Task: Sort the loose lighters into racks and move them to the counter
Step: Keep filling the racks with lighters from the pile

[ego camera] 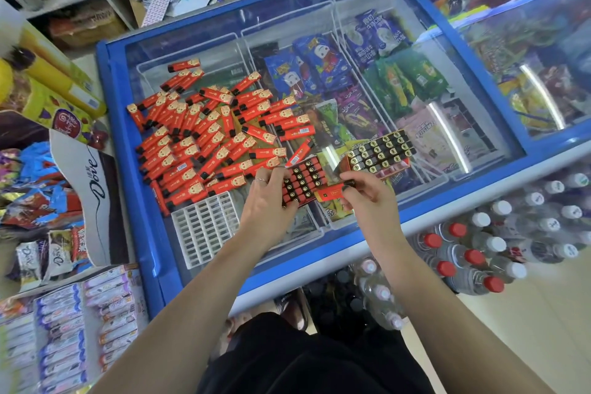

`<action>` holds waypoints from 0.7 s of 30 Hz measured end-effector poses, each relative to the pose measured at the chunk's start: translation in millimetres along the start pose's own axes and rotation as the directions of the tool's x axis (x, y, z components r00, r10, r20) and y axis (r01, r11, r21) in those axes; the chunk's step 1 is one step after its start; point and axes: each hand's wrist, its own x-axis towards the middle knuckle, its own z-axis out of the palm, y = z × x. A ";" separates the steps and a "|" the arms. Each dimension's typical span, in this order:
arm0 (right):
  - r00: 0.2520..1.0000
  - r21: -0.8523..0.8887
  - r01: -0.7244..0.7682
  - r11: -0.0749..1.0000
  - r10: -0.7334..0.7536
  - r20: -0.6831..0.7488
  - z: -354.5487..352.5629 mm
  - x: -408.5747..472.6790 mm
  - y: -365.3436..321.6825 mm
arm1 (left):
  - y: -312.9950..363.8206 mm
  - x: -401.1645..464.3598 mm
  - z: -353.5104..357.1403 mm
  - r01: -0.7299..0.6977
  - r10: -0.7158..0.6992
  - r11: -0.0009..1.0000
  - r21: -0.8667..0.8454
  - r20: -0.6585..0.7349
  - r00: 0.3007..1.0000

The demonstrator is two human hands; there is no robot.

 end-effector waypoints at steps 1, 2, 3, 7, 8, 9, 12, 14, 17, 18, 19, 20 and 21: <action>1.000 -0.018 0.013 1.000 -0.013 0.009 -0.7 0.9 0.3 | -0.4 0.2 0.3 -0.004 0.004 1.000 0.018 -0.002 1.000; 1.000 -0.028 0.024 0.999 -0.023 0.014 -1.4 2.0 0.9 | -0.6 0.5 0.5 -0.008 0.008 1.000 0.027 -0.007 1.000; 0.999 -0.036 0.033 0.999 -0.032 0.014 -2.2 2.8 1.7 | -0.6 0.8 0.4 -0.009 0.010 0.999 0.031 -0.012 1.000; 0.997 -0.107 0.063 0.992 -0.066 -0.025 -4.3 3.8 3.8 | -1.4 1.7 1.5 -0.014 0.015 0.999 0.039 -0.025 1.000; 0.997 -0.118 0.071 0.991 -0.076 -0.034 -4.4 3.7 3.3 | -1.6 1.8 1.8 -0.018 0.019 0.999 0.039 -0.027 0.999; 0.996 -0.129 0.081 0.988 -0.086 -0.035 -4.2 3.4 2.6 | -1.8 1.7 2.1 -0.019 0.020 0.999 0.037 -0.027 0.999; 0.994 -0.174 0.112 0.978 -0.113 0.000 -3.2 4.0 3.1 | -2.4 1.6 3.1 -0.022 0.023 0.999 0.037 -0.029 0.999; 0.991 -0.204 0.131 0.970 -0.128 0.032 -2.9 4.8 5.0 | -2.4 1.5 3.4 -0.021 0.022 0.999 0.038 -0.030 0.999; 0.989 -0.214 0.149 0.965 -0.140 0.055 -2.2 4.8 6.6 | -2.1 1.5 3.3 -0.012 0.013 0.999 0.041 -0.028 1.000; 0.987 -0.220 0.156 0.963 -0.144 0.070 -1.7 4.8 6.6 | -2.3 1.5 3.4 -0.009 0.010 0.999 0.042 -0.027 1.000; 0.985 -0.229 0.163 0.960 -0.146 0.091 -0.9 4.9 6.6 | -2.2 1.6 3.6 -0.010 0.011 0.999 0.043 -0.029 1.000; 0.983 -0.243 0.170 0.955 -0.145 0.116 0.1 5.8 7.0 | -2.5 1.6 3.9 -0.012 0.014 0.999 0.044 -0.031 0.999; 0.980 -0.260 0.177 0.949 -0.144 0.139 1.6 6.9 7.2 | -2.3 1.5 4.1 -0.014 0.015 0.999 0.045 -0.033 0.999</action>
